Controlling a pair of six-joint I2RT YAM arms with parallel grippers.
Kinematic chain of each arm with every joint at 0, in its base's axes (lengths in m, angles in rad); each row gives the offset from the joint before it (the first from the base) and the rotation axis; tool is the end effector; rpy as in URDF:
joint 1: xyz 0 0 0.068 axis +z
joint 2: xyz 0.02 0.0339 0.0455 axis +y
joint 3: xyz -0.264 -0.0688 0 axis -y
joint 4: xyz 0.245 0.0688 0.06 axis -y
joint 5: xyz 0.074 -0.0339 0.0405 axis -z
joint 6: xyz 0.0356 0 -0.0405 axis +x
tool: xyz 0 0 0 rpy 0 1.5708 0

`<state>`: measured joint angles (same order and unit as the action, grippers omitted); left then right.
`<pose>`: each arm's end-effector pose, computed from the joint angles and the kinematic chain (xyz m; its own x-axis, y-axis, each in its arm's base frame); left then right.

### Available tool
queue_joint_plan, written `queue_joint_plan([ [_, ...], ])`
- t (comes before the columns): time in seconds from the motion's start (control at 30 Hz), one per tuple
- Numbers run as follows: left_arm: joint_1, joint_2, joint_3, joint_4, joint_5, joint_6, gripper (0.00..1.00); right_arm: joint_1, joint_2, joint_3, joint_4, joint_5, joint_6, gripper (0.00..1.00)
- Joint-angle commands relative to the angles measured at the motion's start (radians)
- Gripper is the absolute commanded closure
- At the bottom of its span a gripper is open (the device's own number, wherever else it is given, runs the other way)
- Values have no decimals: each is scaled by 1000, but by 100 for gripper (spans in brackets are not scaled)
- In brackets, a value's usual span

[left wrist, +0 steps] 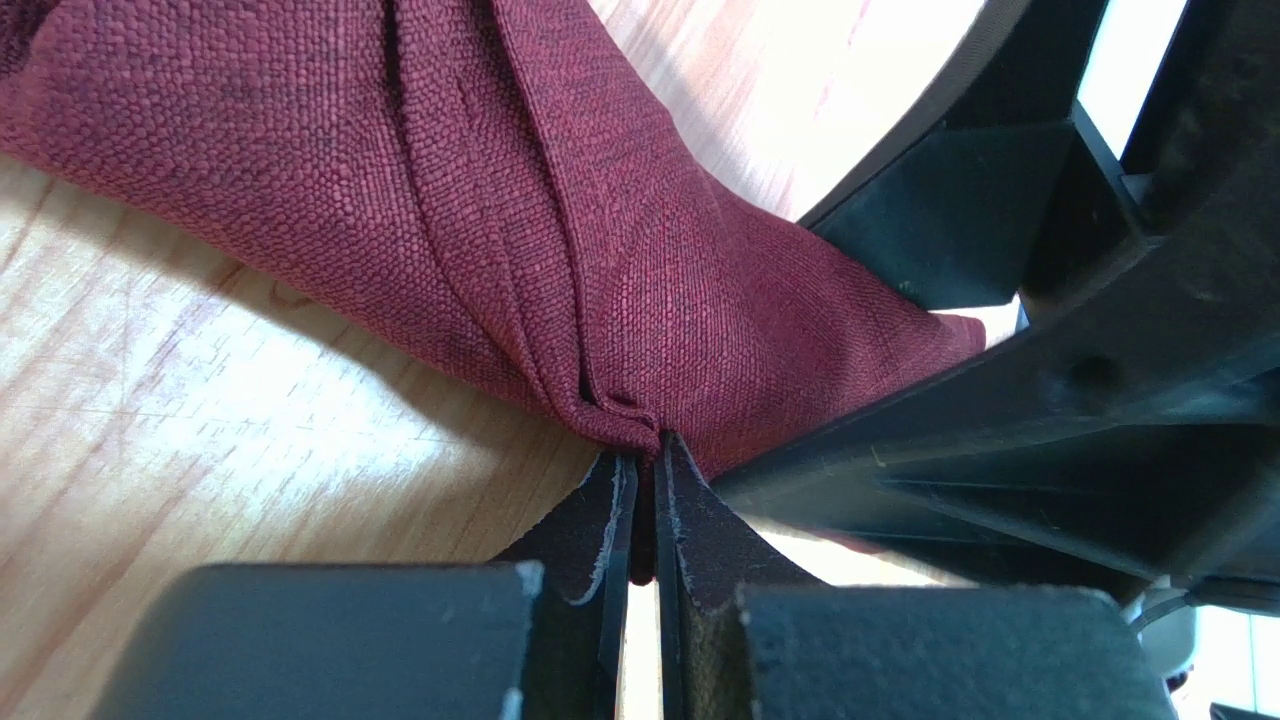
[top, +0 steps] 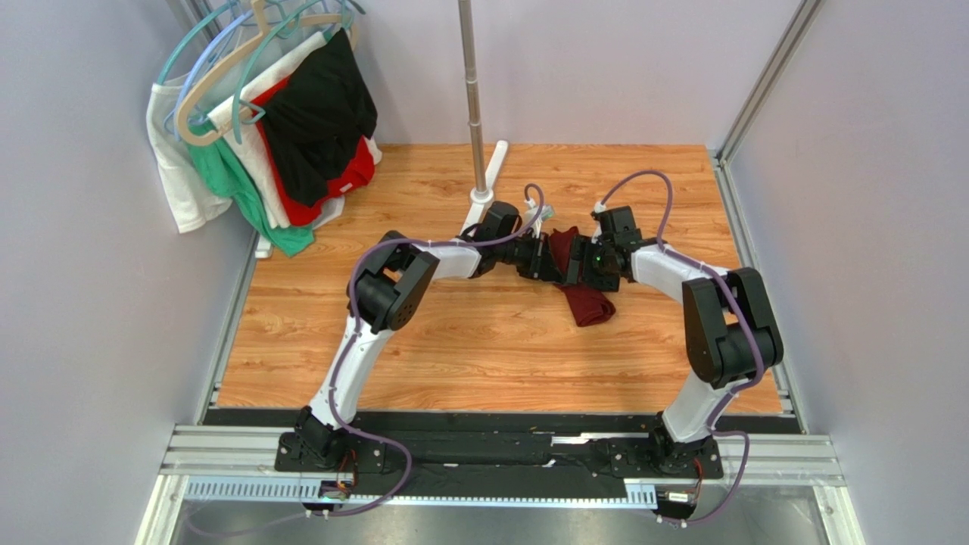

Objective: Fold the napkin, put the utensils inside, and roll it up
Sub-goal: Adjust the napkin at the center of the board.

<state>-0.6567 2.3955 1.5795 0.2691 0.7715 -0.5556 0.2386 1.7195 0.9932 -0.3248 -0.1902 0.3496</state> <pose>0.3891 -0.3313 0.1036 -0.8295 0.1620 -0.5344 0.5553 0.3409 -0.7586 0.3251 0.0860 0.1622 -0.9031 0.1265 -0.4104 -0.0149 0.9458 0.3243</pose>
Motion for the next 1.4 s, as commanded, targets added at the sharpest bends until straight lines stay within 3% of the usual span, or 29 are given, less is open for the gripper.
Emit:
queue_joint_plan([
  [0.0, -3, -39, 16, -50, -21, 40, 100, 21, 46, 27, -46, 98, -20, 45],
  [0.33, -3, -88, -35, -41, -35, 51, 100, 11, 74, -2, -60, 149, -9, 100],
  [0.97, -69, 1, 82, -42, -40, -1, 100, -124, -37, -108, -105, 109, 40, 100],
  [1.1, -69, 2, 76, -45, -46, 8, 100, -128, -44, -107, -112, 97, 37, 87],
  [1.27, -67, -13, 80, -94, -74, 28, 99, -127, -96, -111, -122, 72, 25, 44],
  [1.3, -69, -18, 80, -100, -77, 29, 94, -128, -110, -111, -123, 66, 23, 37],
  [1.33, -69, -21, 80, -110, -81, 29, 79, -128, -142, -114, -129, 60, 20, 28],
  [1.37, -67, -24, 80, -114, -93, 31, 69, -128, -156, -116, -131, 42, 11, 26],
])
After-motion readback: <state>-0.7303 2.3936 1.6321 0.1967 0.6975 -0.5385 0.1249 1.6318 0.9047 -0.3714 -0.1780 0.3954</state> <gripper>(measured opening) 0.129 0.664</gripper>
